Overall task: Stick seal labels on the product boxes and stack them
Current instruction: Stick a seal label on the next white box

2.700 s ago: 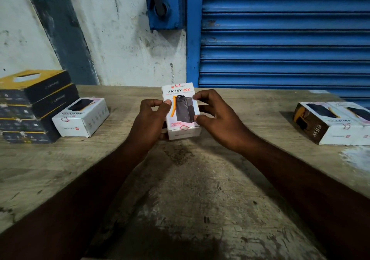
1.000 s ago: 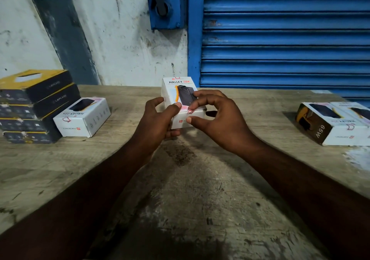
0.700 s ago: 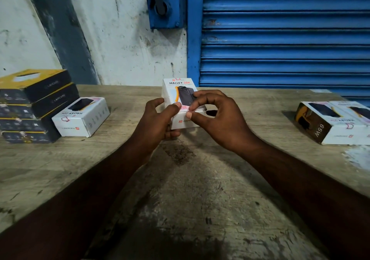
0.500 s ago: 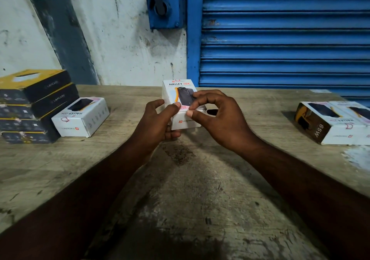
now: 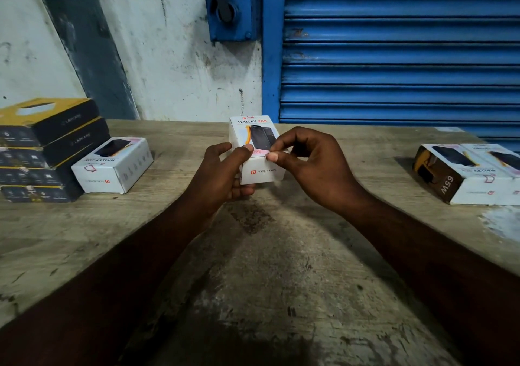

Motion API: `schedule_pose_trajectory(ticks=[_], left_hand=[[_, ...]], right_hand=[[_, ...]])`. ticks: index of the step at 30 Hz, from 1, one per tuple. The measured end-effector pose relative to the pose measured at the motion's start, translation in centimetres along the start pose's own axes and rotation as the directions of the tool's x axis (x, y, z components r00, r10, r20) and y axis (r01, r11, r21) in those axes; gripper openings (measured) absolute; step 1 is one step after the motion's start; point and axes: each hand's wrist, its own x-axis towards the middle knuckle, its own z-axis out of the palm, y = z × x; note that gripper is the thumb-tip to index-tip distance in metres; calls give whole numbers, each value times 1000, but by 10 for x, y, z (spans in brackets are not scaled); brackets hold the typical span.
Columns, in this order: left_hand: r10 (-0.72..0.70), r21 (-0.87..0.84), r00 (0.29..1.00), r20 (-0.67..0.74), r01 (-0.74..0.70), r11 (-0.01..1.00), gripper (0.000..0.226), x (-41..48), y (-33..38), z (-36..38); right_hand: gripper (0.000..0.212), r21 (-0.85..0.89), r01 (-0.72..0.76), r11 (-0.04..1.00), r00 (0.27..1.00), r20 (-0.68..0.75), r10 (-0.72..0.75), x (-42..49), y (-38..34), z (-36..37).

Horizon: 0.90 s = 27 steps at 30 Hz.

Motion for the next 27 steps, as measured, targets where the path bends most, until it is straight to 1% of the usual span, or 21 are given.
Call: schedule_pose_trajectory(ticks=[5, 8, 10, 14, 17, 18, 21, 22, 27], left_hand=[[-8, -1, 1000, -10, 8, 1000, 60, 0, 0, 0], [-15, 9, 1000, -22, 15, 1000, 60, -1, 0, 1], [-25, 11, 999, -30, 26, 1000, 61, -3, 0, 2], [-27, -3, 999, -37, 27, 1000, 60, -2, -1, 4], [-27, -16, 999, -40, 26, 1000, 61, -2, -1, 4], [-23, -21, 999, -40, 22, 1000, 60, -2, -1, 3], [-19, -36, 999, -45, 18, 999, 60, -1, -2, 3], [-19, -45, 999, -47, 17, 999, 61, -1, -2, 3], [-22, -68, 998, -54, 18, 997, 66, 2, -2, 1]], right_hand=[[12, -34, 30, 999, 1000, -9, -30, -1, 1, 0], [9, 18, 47, 999, 999, -14, -47, 1, -2, -2], [14, 61, 55, 997, 998, -24, -54, 2, -4, -3], [16, 84, 50, 995, 999, -27, -48, 1, -3, -1], [31, 114, -6, 993, 1000, 3, 5, -1, -2, 1], [32, 113, -24, 993, 1000, 8, 23, -1, -2, 2], [16, 91, -47, 995, 999, -6, 47, -1, -1, 3], [14, 82, -50, 995, 999, -16, 51, -1, -2, 3], [19, 71, -68, 995, 997, -30, 70, -1, -6, 2]])
